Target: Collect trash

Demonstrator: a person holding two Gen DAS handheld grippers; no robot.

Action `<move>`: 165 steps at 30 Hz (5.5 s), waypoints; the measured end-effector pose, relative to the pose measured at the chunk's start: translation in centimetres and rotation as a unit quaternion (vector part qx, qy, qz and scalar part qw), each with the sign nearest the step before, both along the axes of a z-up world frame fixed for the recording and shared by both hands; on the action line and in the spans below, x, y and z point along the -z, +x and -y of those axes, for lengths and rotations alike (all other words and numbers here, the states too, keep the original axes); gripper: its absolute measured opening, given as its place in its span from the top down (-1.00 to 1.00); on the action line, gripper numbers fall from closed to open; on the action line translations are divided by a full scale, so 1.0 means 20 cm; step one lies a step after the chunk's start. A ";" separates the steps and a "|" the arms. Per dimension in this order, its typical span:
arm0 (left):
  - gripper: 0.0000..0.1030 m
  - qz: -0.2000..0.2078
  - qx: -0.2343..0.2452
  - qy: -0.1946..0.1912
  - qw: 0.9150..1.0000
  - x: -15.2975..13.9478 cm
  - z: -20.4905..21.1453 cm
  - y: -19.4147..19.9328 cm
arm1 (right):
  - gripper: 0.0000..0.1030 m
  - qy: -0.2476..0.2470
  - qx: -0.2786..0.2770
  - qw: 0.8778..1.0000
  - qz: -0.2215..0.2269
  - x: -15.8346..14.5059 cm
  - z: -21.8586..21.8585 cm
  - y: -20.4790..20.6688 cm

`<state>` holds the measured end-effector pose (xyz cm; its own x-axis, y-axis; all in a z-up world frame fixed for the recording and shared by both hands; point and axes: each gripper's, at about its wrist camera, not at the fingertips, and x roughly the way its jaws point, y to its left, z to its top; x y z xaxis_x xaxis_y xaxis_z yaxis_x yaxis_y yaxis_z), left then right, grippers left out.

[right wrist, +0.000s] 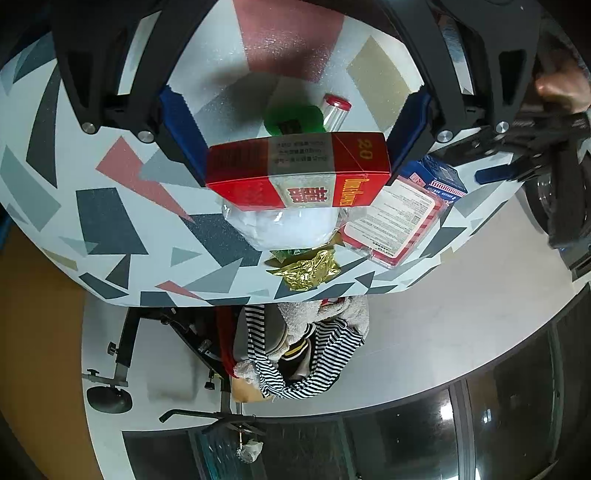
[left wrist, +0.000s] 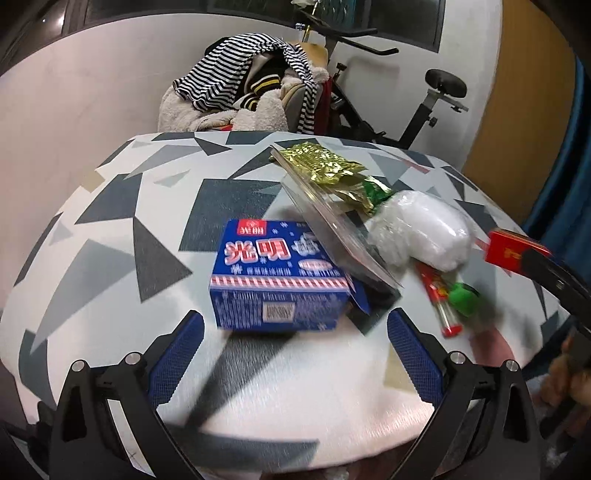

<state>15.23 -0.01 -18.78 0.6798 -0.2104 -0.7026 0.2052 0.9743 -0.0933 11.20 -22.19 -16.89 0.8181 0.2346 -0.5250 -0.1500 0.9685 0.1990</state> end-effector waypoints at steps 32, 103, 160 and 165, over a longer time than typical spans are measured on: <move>-0.53 0.031 -0.071 0.053 0.996 -0.18 -0.25 0.06 | -0.72 -0.009 -0.010 1.000 0.001 -0.07 -0.04 -0.07; -0.79 0.012 0.059 -0.010 0.998 0.09 -0.21 -0.72 | -0.72 -0.067 -0.107 0.991 -0.051 0.20 -0.33 -0.57; -0.89 0.034 -0.038 -0.022 0.998 0.06 -0.36 -0.69 | -0.89 -0.081 -0.109 0.983 -0.121 0.40 -0.47 -0.45; -0.89 0.044 -0.036 -0.026 0.998 0.04 -0.36 -0.68 | -0.89 -0.069 -0.074 0.990 -0.096 0.29 -0.39 -0.43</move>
<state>1.71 7.18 -19.52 0.7536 -0.1933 -0.6283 0.1441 0.9811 -0.1291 2.57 -14.37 -22.79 0.6615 0.2597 -0.7035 -0.2648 0.9586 0.1048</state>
